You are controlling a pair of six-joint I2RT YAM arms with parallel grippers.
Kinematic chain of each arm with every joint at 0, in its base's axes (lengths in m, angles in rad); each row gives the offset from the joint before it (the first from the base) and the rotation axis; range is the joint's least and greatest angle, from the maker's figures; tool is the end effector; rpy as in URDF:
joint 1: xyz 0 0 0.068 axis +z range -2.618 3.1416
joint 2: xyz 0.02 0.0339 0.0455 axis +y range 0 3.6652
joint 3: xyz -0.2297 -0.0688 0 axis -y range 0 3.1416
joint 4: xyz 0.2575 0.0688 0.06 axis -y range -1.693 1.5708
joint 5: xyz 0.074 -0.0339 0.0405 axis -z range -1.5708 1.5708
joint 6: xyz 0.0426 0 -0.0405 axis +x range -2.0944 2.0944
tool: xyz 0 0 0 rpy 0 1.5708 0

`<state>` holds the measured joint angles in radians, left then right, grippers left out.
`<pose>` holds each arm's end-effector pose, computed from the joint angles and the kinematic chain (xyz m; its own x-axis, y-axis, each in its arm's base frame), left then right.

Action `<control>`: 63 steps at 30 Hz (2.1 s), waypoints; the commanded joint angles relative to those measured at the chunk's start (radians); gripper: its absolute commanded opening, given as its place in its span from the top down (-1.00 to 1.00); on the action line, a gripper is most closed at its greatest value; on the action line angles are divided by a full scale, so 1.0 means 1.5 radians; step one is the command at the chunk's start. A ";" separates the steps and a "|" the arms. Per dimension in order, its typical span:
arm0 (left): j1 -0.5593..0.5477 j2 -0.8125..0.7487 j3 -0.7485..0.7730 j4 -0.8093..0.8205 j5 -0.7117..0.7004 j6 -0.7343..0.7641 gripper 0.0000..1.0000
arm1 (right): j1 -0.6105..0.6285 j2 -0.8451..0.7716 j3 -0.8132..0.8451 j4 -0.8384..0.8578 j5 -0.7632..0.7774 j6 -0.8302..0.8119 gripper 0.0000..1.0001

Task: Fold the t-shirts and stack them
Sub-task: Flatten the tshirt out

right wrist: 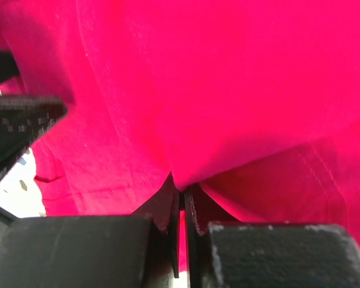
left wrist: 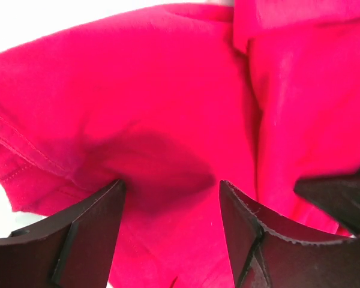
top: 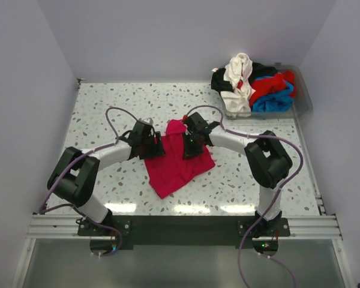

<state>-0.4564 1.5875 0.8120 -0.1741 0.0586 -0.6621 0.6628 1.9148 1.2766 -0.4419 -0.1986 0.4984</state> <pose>0.2839 -0.1422 0.1110 -0.8650 -0.2590 -0.4297 -0.0776 0.9152 -0.3954 0.3059 0.2494 0.1224 -0.9341 -0.1346 -0.3307 -0.2619 0.8880 0.3781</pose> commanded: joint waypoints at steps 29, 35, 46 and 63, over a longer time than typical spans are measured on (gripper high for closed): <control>-0.012 -0.079 0.051 -0.231 -0.133 0.042 -0.39 | -0.121 -0.149 -0.066 -0.192 0.159 0.012 0.24; -0.023 -0.076 0.030 -0.242 -0.113 0.030 -0.26 | -0.122 -0.122 -0.034 -0.202 0.156 -0.004 0.15; -0.026 -0.056 0.008 -0.215 -0.053 0.037 -0.08 | -0.123 -0.102 -0.018 -0.199 0.137 0.006 0.11; -0.027 -0.059 0.028 -0.230 -0.049 0.035 0.70 | -0.125 -0.107 -0.022 -0.204 0.162 0.012 0.10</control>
<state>-0.4923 1.5223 0.8246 -0.5106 -0.0250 -0.5919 0.4793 1.7622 1.2137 -0.7368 0.0334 0.5049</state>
